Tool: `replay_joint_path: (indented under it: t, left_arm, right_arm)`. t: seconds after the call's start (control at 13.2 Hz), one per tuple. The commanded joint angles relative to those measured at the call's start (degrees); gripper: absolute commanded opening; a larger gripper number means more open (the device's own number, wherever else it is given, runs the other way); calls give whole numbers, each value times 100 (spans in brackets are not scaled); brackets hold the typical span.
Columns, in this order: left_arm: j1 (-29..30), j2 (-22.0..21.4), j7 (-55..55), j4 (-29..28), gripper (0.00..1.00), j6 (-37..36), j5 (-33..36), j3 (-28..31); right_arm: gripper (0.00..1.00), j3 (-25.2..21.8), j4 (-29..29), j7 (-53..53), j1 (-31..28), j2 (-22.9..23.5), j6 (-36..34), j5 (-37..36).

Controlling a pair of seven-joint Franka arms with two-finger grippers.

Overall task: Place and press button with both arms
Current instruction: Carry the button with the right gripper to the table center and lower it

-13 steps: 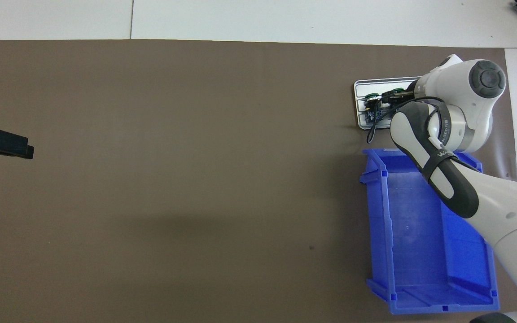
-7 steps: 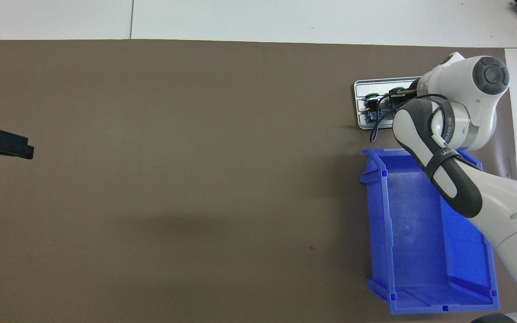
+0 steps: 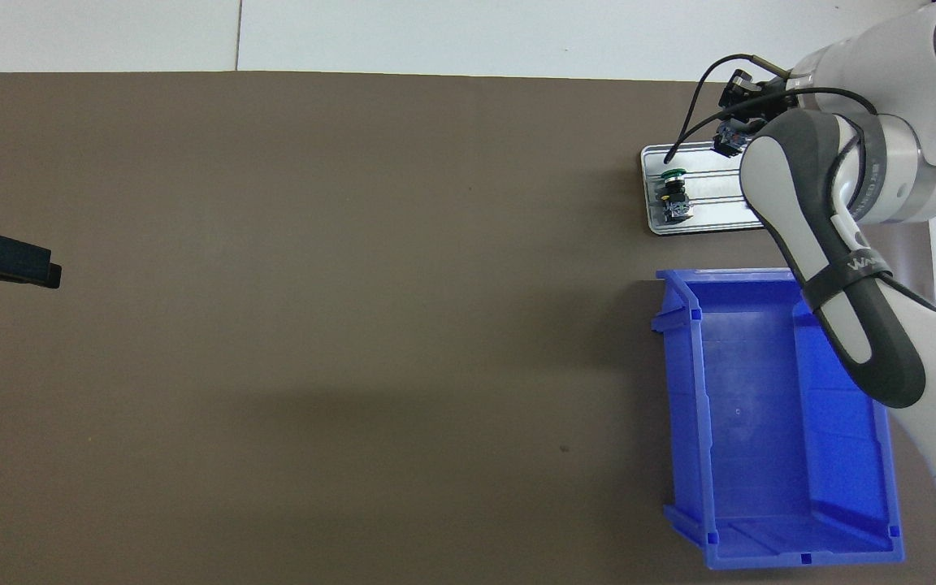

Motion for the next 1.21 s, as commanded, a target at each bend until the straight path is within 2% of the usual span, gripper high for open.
replay_joint_path:
  t: [0.0, 0.23, 0.46, 0.68, 0.83, 1.14]
  left_arm:
    - [14, -169, -62, -202, 100, 74, 70, -18]
    - [5, -169, -62, -202, 100, 74, 70, -18]
    - [14, -169, -62, -202, 100, 74, 70, -18]
    - [5, -169, -62, -202, 100, 74, 70, -18]
    - [14, -169, -62, -202, 100, 74, 70, -18]
    - [5, -169, -54, -202, 100, 74, 70, -18]
  right_arm:
    - [0, -62, 61, 2111, 586, -44, -222, -34]
    - [0, -54, 8, 4502, 1298, -87, -231, -463]
    - [0, -45, -124, 6438, 2045, -158, -415, -693]
    - [0, -1, -124, 8345, 2889, 43, -556, -1483]
    - [0, -1, -141, 8894, 3337, 201, -565, -1493]
    - [0, -1, -342, 9626, 3822, 369, -574, -1537]
